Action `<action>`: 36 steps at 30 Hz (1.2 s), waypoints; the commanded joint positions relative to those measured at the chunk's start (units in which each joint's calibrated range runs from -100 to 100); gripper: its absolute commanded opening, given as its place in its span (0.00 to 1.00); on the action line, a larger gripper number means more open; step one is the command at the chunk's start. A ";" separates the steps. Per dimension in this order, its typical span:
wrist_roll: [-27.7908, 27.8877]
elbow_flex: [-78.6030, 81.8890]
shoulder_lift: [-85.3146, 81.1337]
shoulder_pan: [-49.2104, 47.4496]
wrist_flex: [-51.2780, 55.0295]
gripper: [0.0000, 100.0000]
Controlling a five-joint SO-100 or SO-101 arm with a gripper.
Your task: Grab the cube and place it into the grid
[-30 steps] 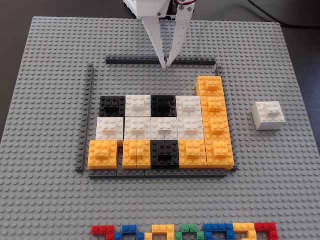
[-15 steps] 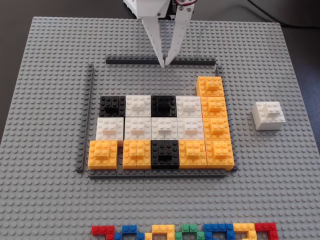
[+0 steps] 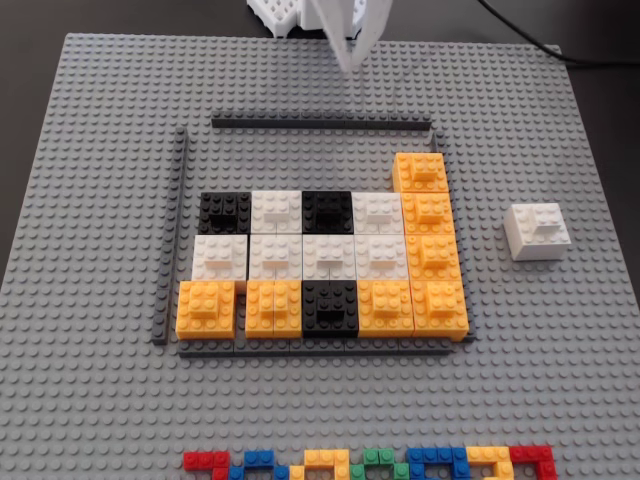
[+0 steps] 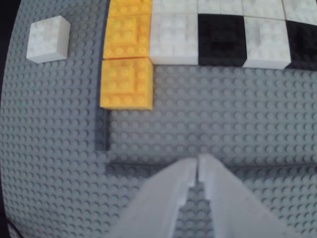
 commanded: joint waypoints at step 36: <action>-11.97 -69.36 79.06 -18.06 0.41 0.05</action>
